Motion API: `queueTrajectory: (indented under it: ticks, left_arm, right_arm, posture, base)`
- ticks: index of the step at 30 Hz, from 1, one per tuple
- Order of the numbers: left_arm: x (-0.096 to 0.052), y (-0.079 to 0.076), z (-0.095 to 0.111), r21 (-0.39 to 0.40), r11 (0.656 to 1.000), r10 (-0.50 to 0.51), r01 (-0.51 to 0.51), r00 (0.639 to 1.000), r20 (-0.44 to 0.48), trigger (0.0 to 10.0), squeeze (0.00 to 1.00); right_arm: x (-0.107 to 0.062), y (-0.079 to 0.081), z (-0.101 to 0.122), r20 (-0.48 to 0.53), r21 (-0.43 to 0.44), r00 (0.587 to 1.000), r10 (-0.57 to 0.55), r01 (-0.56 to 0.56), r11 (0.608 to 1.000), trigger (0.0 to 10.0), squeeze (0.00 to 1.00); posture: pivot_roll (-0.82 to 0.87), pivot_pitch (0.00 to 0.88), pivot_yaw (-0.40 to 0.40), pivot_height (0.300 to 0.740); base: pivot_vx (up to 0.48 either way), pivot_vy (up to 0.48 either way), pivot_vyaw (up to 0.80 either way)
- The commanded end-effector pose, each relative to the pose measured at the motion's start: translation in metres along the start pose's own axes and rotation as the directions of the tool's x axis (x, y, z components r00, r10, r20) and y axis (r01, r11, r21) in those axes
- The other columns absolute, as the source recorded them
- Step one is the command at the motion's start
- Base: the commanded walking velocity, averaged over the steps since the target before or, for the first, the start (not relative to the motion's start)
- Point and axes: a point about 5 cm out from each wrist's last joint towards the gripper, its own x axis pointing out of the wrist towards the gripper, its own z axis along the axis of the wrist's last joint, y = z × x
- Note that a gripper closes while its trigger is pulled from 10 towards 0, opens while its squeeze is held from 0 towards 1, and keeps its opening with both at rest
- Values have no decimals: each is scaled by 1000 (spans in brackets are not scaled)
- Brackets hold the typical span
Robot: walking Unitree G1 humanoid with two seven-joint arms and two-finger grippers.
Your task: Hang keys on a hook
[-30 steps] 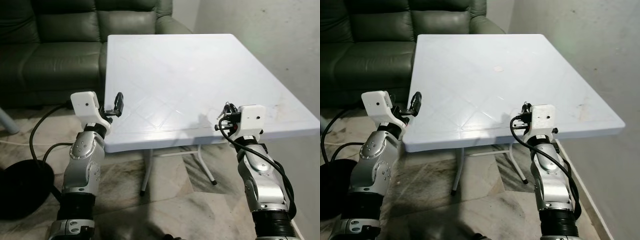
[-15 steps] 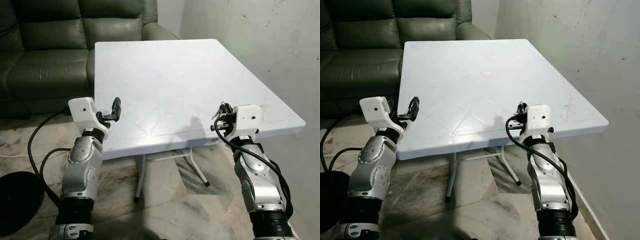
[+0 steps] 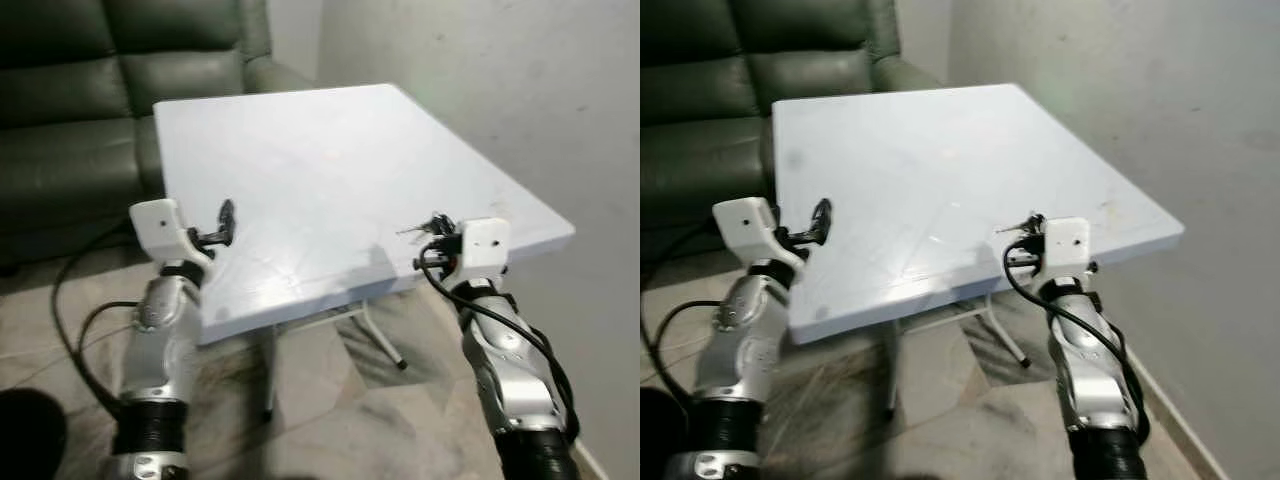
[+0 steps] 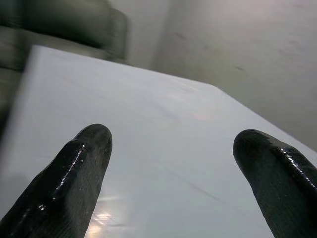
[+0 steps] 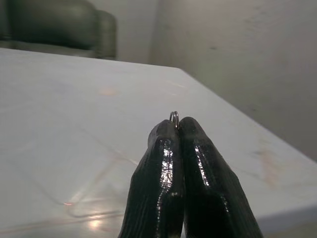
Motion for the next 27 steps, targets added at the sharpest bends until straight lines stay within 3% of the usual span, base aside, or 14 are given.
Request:
queueTrajectory:
  ticks: [1,27]
  left_arm:
    - [-1,2,3,13,1000,6,-6,1000,4,10000,0]
    - [-2,0,1,34,999,-8,9,1000,-22,10000,0]
  right_arm:
    - [0,0,5,19,1,1000,-1,1,1000,10000,0]
    - [0,-4,6,25,7,999,-21,21,1000,10000,0]
  posture:
    - [16,0,-44,740]
    - [17,0,-38,740]
  base:
    - [0,0,-769]
    - [0,0,-769]
